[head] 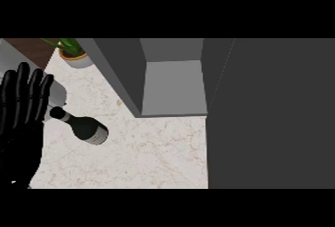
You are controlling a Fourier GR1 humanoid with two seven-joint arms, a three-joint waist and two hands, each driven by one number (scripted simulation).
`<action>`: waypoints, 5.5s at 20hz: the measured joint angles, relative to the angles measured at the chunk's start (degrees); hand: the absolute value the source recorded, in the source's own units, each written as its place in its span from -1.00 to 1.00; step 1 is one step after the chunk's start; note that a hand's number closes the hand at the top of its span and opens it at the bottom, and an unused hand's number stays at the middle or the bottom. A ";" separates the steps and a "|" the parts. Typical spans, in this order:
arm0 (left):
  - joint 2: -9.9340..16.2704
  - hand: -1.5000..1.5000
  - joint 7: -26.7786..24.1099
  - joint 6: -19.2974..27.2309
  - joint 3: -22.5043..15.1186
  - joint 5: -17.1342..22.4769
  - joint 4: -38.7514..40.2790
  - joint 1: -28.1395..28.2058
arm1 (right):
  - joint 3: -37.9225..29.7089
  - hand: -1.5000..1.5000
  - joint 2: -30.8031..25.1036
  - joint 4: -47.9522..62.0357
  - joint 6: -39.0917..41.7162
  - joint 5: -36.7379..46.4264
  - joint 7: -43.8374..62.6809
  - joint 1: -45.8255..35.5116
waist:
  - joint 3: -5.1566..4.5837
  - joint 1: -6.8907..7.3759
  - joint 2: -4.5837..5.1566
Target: Pick up the wine, place it into the cabinet and close the cabinet
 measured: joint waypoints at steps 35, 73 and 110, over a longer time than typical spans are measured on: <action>-4.97 -1.00 28.29 59.81 -20.90 -29.28 19.12 -24.24 | 10.03 -1.00 -0.26 -21.19 2.48 -6.74 27.78 3.31 | -2.59 0.80 0.54; -0.22 -1.00 22.51 55.78 -10.36 -14.60 4.11 0.77 | 8.54 -1.00 0.55 -22.56 1.62 -5.43 34.87 -1.84 | -2.68 0.63 0.67; -4.66 -1.00 -27.00 35.26 4.55 22.48 38.19 4.66 | 7.28 -1.00 0.67 -22.95 2.19 -5.92 37.15 -3.16 | -2.62 0.55 0.63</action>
